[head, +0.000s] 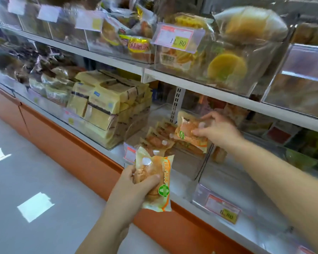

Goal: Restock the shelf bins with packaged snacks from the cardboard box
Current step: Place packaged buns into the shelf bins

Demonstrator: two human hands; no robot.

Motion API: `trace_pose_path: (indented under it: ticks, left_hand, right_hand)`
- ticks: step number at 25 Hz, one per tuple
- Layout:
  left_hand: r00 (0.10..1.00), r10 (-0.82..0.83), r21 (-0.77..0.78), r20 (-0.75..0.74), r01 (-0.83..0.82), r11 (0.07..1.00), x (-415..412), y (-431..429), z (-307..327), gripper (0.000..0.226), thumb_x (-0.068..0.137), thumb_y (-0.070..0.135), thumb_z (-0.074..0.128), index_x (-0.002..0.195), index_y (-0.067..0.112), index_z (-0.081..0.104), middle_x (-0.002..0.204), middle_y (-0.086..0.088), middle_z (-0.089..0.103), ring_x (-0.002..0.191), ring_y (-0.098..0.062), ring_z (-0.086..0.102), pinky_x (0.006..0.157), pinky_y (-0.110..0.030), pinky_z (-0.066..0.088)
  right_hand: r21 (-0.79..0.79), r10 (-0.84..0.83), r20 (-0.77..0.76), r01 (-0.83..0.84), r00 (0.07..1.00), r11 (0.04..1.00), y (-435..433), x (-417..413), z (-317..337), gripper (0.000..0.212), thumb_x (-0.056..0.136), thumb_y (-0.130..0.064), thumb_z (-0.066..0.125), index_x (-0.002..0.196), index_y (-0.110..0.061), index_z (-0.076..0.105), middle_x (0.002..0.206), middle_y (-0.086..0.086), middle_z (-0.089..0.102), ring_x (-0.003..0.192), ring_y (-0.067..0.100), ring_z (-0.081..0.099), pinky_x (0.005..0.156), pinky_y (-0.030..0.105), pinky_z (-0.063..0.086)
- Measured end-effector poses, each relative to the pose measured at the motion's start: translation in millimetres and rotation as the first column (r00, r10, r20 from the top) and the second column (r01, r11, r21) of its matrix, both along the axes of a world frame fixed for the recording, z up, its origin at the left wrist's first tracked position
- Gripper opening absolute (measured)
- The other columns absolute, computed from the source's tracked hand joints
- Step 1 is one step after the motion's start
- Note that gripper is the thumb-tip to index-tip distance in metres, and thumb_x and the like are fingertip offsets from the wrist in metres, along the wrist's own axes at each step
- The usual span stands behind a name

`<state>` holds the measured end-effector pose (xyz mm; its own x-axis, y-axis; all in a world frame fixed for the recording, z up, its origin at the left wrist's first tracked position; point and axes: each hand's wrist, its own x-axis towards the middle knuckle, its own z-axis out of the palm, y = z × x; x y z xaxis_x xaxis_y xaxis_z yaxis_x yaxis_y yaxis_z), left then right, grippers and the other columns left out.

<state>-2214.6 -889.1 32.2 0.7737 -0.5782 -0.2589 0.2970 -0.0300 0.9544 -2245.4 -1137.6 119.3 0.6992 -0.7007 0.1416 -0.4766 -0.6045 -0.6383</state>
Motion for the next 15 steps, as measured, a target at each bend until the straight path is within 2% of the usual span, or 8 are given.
trace_pose_path:
  ticks: [1, 3, 6, 9, 12, 15]
  left_hand:
    - [1.0, -0.006, 0.036, 0.009, 0.005, 0.999, 5.4, 0.4, -2.4, 0.046, 0.065, 0.036, 0.082, 0.106, 0.025, 0.062, 0.092, 0.002, 0.076, 0.084, -0.017, 0.074, 0.087, -0.045, 0.057]
    - [0.998, -0.054, 0.076, 0.02, 0.052, 0.996, 13.7, -0.4, -5.1, 0.051, 0.06, 0.039, 0.08, 0.106, 0.027, 0.062, 0.092, 0.004, 0.076, 0.083, -0.016, 0.074, 0.087, -0.044, 0.057]
    - [0.995, -0.103, 0.086, 0.011, 0.102, 0.991, 25.6, -7.1, -11.3, 0.058, 0.052, 0.042, 0.079, 0.106, 0.027, 0.063, 0.09, 0.004, 0.076, 0.082, -0.016, 0.074, 0.087, -0.044, 0.057]
    - [0.992, -0.123, 0.123, 0.016, 0.12, 0.985, 32.8, -14.7, -21.0, 0.062, 0.05, 0.046, 0.08, 0.107, 0.03, 0.062, 0.091, 0.009, 0.076, 0.081, -0.011, 0.074, 0.085, -0.038, 0.057]
    - [0.992, -0.125, 0.136, 0.015, 0.122, 0.983, 36.4, -18.8, -26.2, 0.069, 0.046, 0.05, 0.08, 0.11, 0.031, 0.062, 0.093, 0.009, 0.076, 0.082, -0.011, 0.074, 0.085, -0.039, 0.057]
    - [0.99, -0.141, 0.094, 0.01, 0.14, 0.986, 37.3, -20.0, -26.0, 0.051, 0.059, 0.041, 0.082, 0.106, 0.029, 0.064, 0.09, 0.007, 0.076, 0.081, -0.013, 0.074, 0.083, -0.036, 0.057]
  right_hand:
    - [-0.084, -0.005, -0.165, -0.009, 0.986, 0.996, -12.1, 17.9, -1.1, 0.04, 0.067, -0.033, 0.086, 0.093, -0.026, 0.056, 0.091, -0.005, 0.06, 0.079, 0.011, 0.055, 0.061, 0.024, 0.042]
    - [-0.171, -0.022, -0.433, -0.058, 0.901, 0.984, -34.9, 43.6, -12.8, 0.038, 0.066, -0.037, 0.086, 0.086, -0.018, 0.06, 0.085, 0.0, 0.061, 0.073, 0.014, 0.056, 0.057, 0.026, 0.04]
    - [-0.259, -0.067, -0.684, -0.156, 0.726, 0.953, -54.3, 73.1, -35.1, 0.04, 0.073, -0.043, 0.08, 0.071, -0.012, 0.054, 0.078, 0.003, 0.057, 0.064, 0.015, 0.051, 0.048, 0.026, 0.035]
    - [-0.274, -0.09, -0.808, -0.237, 0.583, 0.932, -63.6, 90.0, -44.5, 0.038, 0.083, -0.038, 0.073, 0.069, -0.01, 0.051, 0.075, 0.002, 0.05, 0.068, 0.017, 0.048, 0.051, 0.026, 0.035]
    - [-0.254, -0.113, -0.908, -0.315, 0.404, 0.914, -65.7, 98.3, -53.7, 0.026, 0.085, -0.035, 0.069, 0.077, -0.013, 0.059, 0.078, 0.0, 0.053, 0.07, 0.016, 0.048, 0.059, 0.025, 0.041]
    - [-0.27, -0.155, -0.947, -0.437, 0.28, 0.858, -56.4, 99.4, -57.3, 0.021, 0.086, -0.04, 0.066, 0.094, -0.02, 0.064, 0.076, -0.001, 0.052, 0.079, 0.017, 0.051, 0.065, 0.025, 0.043]
